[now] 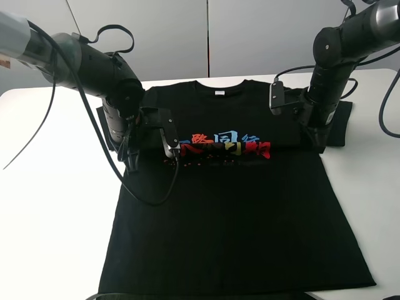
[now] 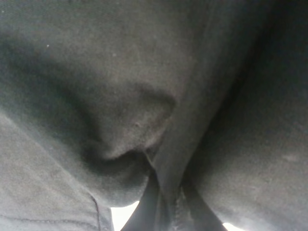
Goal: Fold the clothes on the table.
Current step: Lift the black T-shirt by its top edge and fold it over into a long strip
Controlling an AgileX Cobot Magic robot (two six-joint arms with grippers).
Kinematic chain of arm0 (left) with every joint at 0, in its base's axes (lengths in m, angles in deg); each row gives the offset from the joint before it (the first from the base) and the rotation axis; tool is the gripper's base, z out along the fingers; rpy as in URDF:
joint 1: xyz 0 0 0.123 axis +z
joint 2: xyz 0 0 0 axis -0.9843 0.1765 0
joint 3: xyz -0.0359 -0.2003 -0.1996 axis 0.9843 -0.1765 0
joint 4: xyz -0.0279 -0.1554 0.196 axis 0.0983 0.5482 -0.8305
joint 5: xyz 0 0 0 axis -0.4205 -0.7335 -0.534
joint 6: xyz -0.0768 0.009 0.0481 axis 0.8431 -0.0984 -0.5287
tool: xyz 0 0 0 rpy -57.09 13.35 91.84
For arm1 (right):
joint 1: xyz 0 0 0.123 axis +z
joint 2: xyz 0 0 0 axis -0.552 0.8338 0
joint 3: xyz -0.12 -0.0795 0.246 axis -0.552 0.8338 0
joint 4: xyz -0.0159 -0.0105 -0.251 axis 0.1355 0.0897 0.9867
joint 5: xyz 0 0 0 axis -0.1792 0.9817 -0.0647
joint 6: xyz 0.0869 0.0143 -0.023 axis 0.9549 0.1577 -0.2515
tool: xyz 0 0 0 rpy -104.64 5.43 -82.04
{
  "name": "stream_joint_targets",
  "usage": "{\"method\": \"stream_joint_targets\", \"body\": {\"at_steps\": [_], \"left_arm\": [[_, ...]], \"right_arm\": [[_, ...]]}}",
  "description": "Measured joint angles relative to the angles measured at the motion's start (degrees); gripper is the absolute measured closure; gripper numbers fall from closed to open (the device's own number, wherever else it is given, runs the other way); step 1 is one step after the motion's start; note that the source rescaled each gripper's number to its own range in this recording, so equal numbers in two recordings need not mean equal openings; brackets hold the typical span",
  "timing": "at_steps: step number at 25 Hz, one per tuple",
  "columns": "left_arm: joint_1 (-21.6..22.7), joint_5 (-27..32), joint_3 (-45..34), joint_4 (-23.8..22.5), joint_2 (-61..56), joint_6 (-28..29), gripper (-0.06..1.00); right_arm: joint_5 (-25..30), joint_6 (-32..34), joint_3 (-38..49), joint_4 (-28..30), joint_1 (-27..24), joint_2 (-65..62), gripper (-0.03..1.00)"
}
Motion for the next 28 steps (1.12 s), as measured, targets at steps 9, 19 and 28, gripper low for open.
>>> {"method": "stream_joint_targets", "body": {"at_steps": [9,19,28], "left_arm": [[0.0,-1.0,-0.1,-2.19,-3.32,3.73,0.94],[0.04,0.51,14.43,-5.76,-12.9,5.48,0.94],[1.47,3.53,32.14,-14.97,-12.95,8.25,0.94]], "right_arm": [[-2.97,1.05,1.3,-0.13,0.0,-6.34,0.97],[-12.61,7.24,-1.53,10.12,0.0,-22.16,0.97],[-16.61,11.66,-15.96,12.12,0.0,-23.35,0.97]]}}
